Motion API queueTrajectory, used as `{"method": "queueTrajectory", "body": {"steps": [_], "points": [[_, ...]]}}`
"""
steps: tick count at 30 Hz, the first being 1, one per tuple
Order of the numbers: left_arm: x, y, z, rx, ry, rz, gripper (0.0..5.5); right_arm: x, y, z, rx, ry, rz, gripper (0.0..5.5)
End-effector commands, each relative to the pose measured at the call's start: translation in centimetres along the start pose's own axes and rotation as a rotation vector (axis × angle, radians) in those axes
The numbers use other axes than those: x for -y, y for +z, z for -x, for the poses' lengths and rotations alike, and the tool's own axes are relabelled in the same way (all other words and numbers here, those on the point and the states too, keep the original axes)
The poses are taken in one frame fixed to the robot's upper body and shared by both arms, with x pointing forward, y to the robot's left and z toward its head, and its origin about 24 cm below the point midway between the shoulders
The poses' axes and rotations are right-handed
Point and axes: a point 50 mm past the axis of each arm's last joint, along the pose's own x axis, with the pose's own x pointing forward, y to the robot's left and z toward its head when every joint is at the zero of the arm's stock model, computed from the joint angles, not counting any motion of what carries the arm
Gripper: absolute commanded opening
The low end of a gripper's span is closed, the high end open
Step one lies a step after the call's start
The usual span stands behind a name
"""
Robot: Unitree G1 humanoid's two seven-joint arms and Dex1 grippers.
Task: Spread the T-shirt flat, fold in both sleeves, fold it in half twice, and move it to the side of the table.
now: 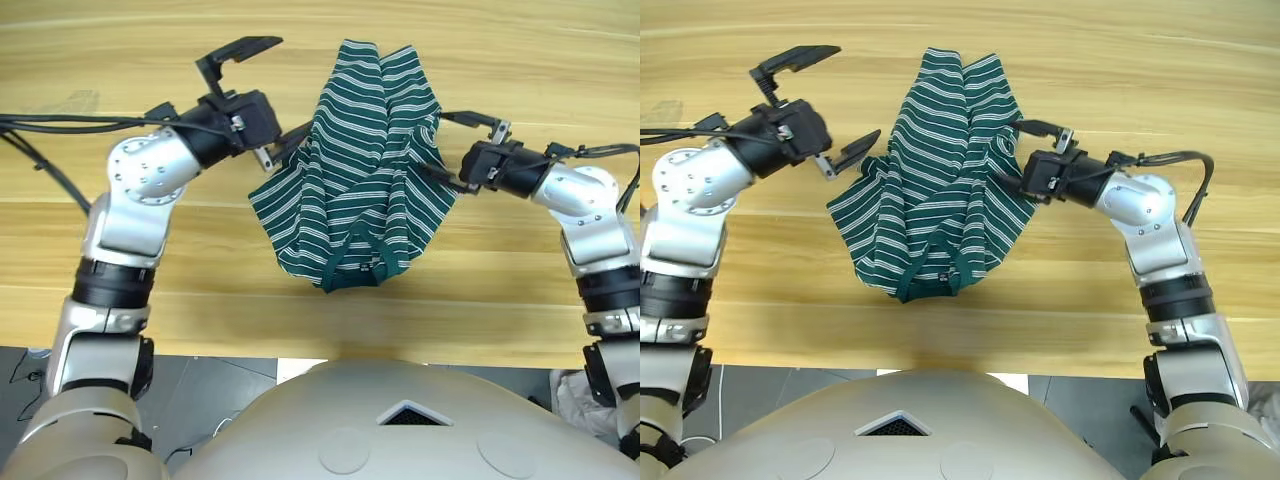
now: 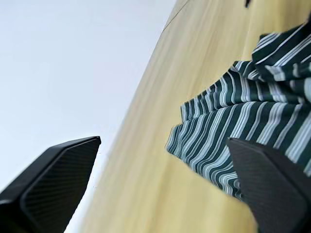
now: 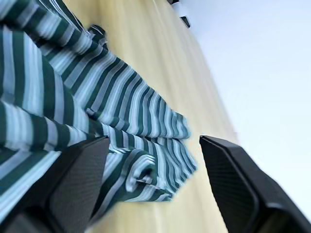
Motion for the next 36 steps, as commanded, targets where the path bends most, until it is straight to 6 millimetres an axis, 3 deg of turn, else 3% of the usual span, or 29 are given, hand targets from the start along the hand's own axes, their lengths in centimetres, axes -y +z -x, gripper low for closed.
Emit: {"method": "queueTrajectory", "body": {"steps": [1,9,13,16,21,25,29,36], "points": [[0.9,-0.6,-2.2,0.010,-0.032,-0.084,4.81,-0.3,-0.7,-1.2,-0.026,0.034,0.130,3.42],[3.5,-1.9,-7.2,0.000,-0.084,-0.165,4.81,-3.2,-2.4,-2.4,-0.052,0.149,0.148,3.42],[5.5,-3.3,-8.1,-0.063,-0.126,-0.223,4.81,-3.5,-3.3,-2.2,-0.081,0.171,0.149,3.42],[7.0,-5.1,-7.2,-0.138,-0.152,-0.237,4.81,-2.7,-4.1,-1.6,-0.113,0.151,0.157,3.42],[7.9,-7.5,-4.2,-0.197,-0.175,-0.263,4.81,-1.3,-4.8,-0.3,-0.152,0.111,0.175,3.42],[5.4,-8.8,-0.4,-0.202,-0.120,-0.313,4.81,-1.1,-5.2,0.7,-0.172,0.108,0.170,3.42],[3.3,-8.2,1.6,-0.177,-0.061,-0.335,4.81,-1.2,-5.3,1.4,-0.182,0.104,0.162,3.42],[4.3,-4.9,1.4,-0.082,-0.059,-0.324,4.81,-2.6,-4.7,1.2,-0.142,0.151,0.136,3.42]]}}
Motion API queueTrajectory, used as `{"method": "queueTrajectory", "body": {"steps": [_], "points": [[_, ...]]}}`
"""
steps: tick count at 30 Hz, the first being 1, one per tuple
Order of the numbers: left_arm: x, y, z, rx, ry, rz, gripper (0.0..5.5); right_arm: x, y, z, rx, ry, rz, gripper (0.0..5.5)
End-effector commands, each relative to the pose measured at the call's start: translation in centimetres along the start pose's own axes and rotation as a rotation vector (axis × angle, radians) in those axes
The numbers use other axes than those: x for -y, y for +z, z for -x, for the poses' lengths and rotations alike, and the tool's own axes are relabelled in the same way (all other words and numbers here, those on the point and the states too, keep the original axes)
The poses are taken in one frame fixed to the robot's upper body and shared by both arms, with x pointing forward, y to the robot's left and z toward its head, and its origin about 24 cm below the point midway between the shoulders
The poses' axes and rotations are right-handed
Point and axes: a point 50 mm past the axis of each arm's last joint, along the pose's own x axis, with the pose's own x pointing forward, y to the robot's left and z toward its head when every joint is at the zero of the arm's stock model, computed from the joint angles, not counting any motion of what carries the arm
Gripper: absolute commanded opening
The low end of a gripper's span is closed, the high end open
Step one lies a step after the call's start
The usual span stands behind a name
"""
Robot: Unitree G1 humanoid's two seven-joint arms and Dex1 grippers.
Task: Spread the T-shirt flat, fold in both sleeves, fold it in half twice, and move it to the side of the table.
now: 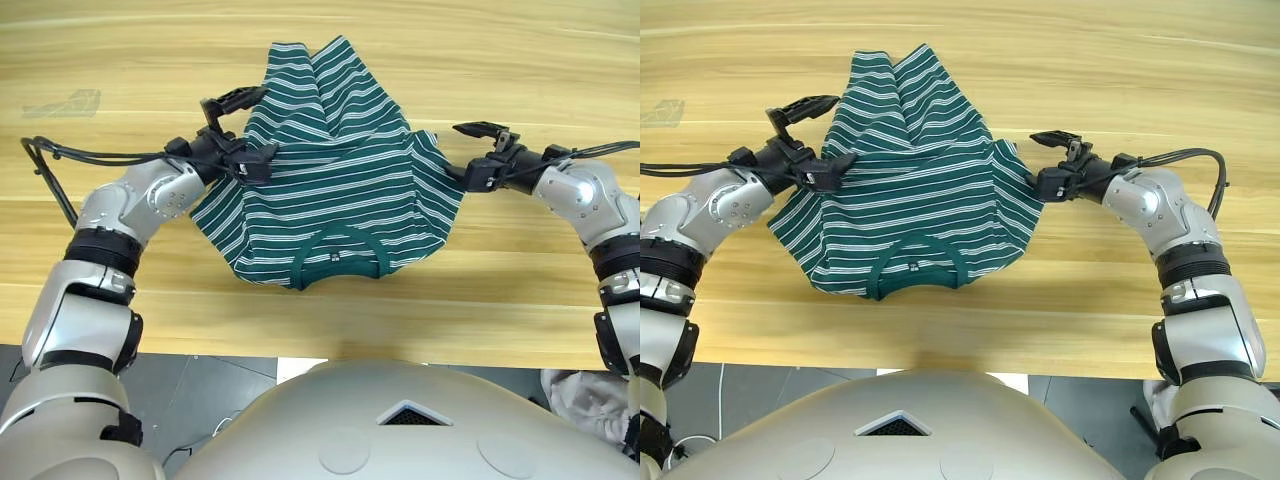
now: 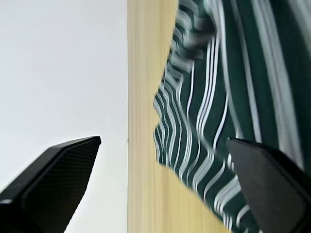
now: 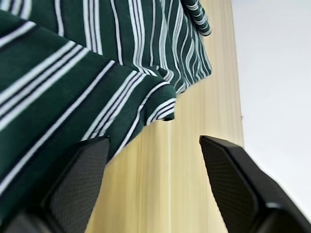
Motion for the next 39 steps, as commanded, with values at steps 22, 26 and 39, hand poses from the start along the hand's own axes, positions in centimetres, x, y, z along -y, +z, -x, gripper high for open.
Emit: {"method": "queueTrajectory", "body": {"steps": [22,26,39], "points": [[3.8,2.6,4.1,-0.039,-0.127,0.027,4.81,-7.9,1.7,6.2,-0.033,0.449,-0.134,3.42],[3.9,2.9,4.7,-0.043,-0.134,0.027,4.81,-10.3,2.9,7.8,-0.015,0.584,-0.160,3.42],[4.7,6.5,6.2,0.052,-0.265,0.165,4.81,-3.6,3.6,5.9,0.130,0.359,-0.411,3.42]]}}
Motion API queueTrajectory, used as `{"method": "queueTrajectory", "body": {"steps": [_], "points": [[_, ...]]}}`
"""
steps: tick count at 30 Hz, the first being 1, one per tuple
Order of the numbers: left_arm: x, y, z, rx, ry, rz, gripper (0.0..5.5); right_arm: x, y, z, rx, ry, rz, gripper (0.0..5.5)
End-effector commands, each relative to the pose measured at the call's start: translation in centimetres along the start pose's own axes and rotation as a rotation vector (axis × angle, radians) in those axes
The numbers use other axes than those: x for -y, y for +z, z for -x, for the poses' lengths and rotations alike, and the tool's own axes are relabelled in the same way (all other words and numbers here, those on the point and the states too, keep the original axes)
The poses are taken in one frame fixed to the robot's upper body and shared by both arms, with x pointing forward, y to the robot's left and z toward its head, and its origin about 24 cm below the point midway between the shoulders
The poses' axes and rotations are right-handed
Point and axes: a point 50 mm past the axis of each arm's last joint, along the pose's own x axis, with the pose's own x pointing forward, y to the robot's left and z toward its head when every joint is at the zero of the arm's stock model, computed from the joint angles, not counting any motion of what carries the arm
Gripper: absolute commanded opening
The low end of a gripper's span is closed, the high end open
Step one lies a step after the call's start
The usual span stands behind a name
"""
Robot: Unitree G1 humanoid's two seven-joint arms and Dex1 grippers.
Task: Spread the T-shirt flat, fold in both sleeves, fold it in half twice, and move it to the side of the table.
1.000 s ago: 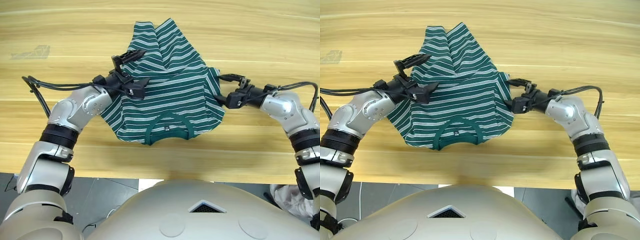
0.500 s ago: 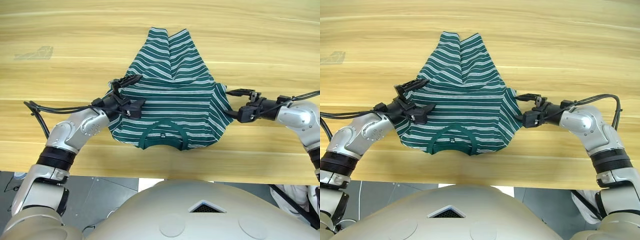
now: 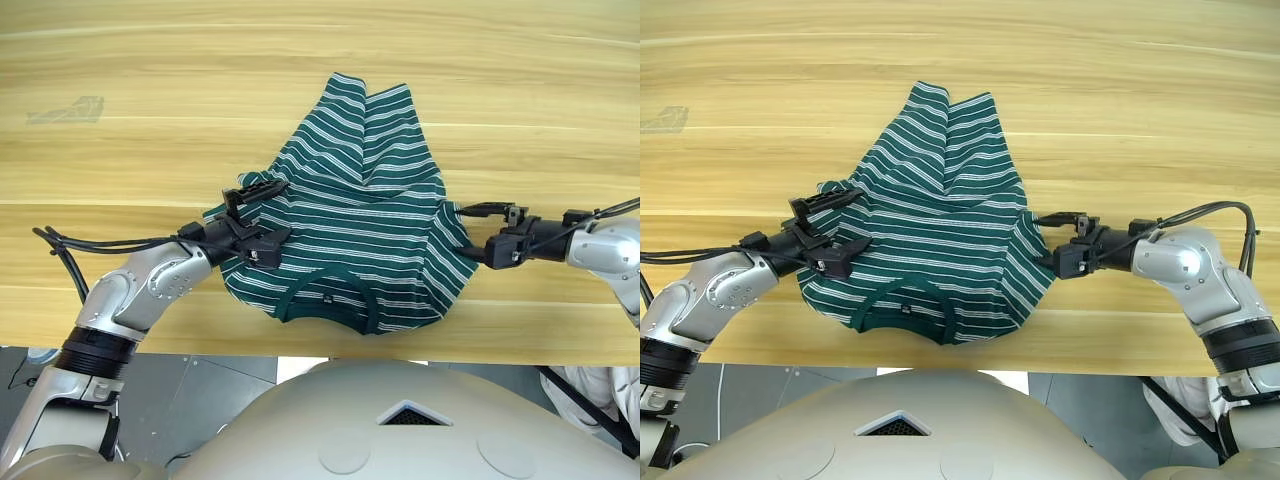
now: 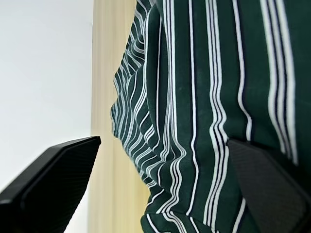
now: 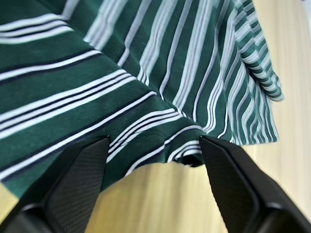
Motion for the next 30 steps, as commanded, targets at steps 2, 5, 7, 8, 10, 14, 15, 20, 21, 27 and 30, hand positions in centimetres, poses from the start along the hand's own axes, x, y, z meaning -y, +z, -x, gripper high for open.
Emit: {"method": "queueTrajectory", "body": {"steps": [2,5,7,8,10,14,15,20,21,27,30], "points": [[0.3,0.6,-0.1,0.017,-0.042,0.040,4.81,1.0,1.0,0.3,0.253,0.077,-0.446,3.42],[0.5,0.8,-0.4,0.033,-0.055,0.054,4.81,2.3,1.5,1.3,0.388,0.082,-0.590,3.42],[0.5,1.0,-0.6,0.046,-0.062,0.057,4.81,3.8,2.0,1.7,0.475,0.048,-0.647,3.42],[0.4,1.1,-0.7,0.051,-0.060,0.059,4.81,4.3,2.2,1.8,0.507,0.043,-0.663,3.42],[-0.7,1.2,-1.0,0.074,-0.039,0.072,4.81,5.5,2.5,1.6,0.566,0.008,-0.687,3.42],[-6.0,0.9,-2.4,0.142,0.139,0.167,4.81,9.4,2.0,-0.9,0.512,-0.304,-0.628,3.42],[-7.5,0.5,-2.8,0.150,0.194,0.198,4.81,10.4,1.7,-1.8,0.473,-0.380,-0.609,3.42],[-13.5,-0.9,-6.0,0.181,0.334,0.318,4.81,14.5,0.5,-6.0,0.237,-0.629,-0.514,3.42],[-14.1,-0.9,-6.7,0.184,0.344,0.324,4.81,14.9,0.3,-6.5,0.201,-0.645,-0.497,3.42],[-13.2,-2.9,-11.3,-0.020,0.239,0.086,4.81,15.2,-0.1,-9.2,0.023,-0.605,-0.363,3.42],[-11.6,-4.2,-12.6,-0.116,0.164,-0.007,4.81,14.5,-0.8,-9.9,-0.066,-0.562,-0.305,3.42]]}}
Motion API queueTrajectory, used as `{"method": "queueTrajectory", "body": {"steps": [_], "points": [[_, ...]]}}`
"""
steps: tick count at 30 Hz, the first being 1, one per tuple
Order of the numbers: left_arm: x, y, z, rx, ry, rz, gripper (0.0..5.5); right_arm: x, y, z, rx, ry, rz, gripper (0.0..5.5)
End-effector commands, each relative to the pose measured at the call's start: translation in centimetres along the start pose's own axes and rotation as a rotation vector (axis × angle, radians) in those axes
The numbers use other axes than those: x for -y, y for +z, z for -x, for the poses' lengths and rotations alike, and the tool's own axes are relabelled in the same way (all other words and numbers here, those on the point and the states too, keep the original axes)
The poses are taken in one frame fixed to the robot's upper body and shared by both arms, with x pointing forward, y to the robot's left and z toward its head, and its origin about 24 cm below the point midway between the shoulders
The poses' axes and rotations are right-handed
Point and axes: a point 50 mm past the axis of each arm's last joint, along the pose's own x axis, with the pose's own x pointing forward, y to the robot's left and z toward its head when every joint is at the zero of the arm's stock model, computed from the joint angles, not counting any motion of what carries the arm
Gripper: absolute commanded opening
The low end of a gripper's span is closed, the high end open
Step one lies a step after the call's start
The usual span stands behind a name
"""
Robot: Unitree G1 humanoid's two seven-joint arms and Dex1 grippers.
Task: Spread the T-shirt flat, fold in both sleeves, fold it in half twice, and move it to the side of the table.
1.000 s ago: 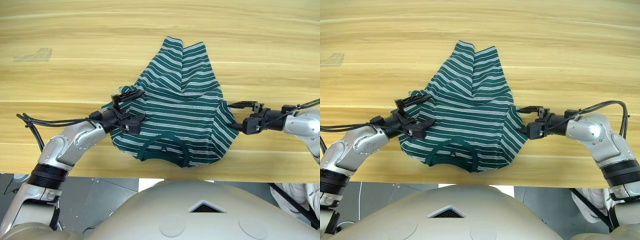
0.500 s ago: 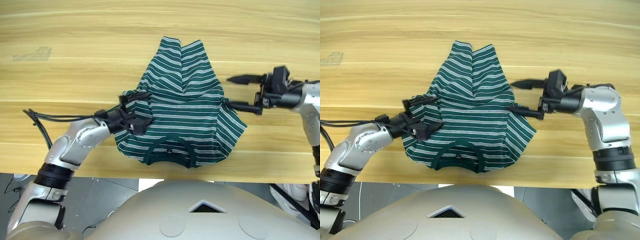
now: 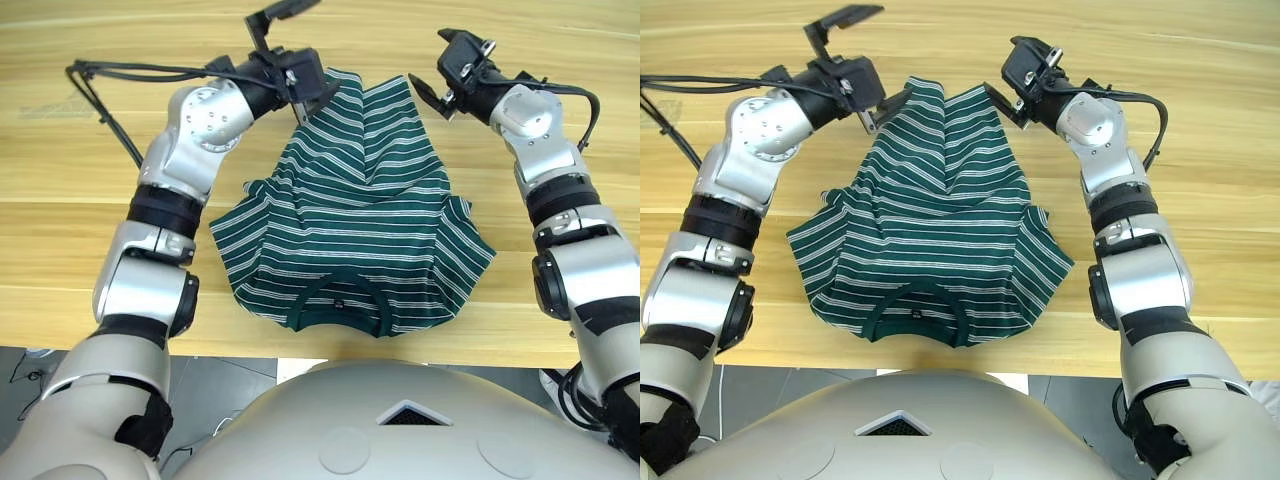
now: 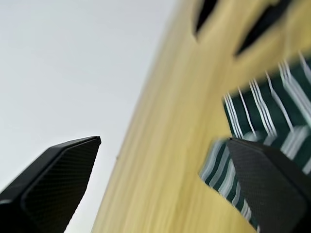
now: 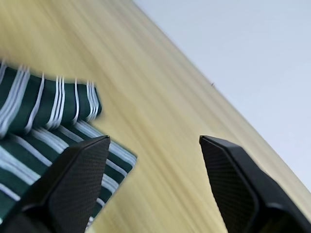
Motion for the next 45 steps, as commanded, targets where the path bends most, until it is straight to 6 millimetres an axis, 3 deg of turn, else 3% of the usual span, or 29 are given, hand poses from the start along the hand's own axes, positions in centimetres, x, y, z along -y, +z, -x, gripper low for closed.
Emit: {"method": "queueTrajectory", "body": {"steps": [1,9,17,27,36,38,41,45], "points": [[1.7,-1.3,-1.2,-0.083,-0.077,-0.103,4.81,-0.4,-0.5,-0.5,-0.064,0.028,0.097,3.42],[5.4,-2.3,-1.0,-0.114,-0.183,-0.136,4.81,-3.0,-1.5,-0.9,-0.124,0.116,0.148,3.42],[5.1,-3.0,-0.3,-0.121,-0.161,-0.119,4.81,-4.6,-3.9,0.2,-0.215,0.155,0.198,3.42],[7.6,-7.1,4.3,-0.280,-0.187,-0.052,4.81,-0.8,-5.5,2.5,-0.272,-0.013,0.198,3.42],[8.5,-6.7,4.0,-0.271,-0.186,-0.030,4.81,-1.3,-6.3,3.2,-0.259,-0.048,0.146,3.42],[8.4,-6.4,3.6,-0.268,-0.171,-0.028,4.81,-0.8,-5.5,2.9,-0.193,-0.117,0.105,3.42],[7.6,-6.4,3.0,-0.288,-0.111,-0.021,4.81,2.2,-2.9,2.7,-0.002,-0.350,-0.029,3.42],[6.4,-7.5,3.4,-0.385,-0.030,-0.009,4.81,6.5,-0.1,4.1,0.210,-0.588,-0.082,3.42]]}}
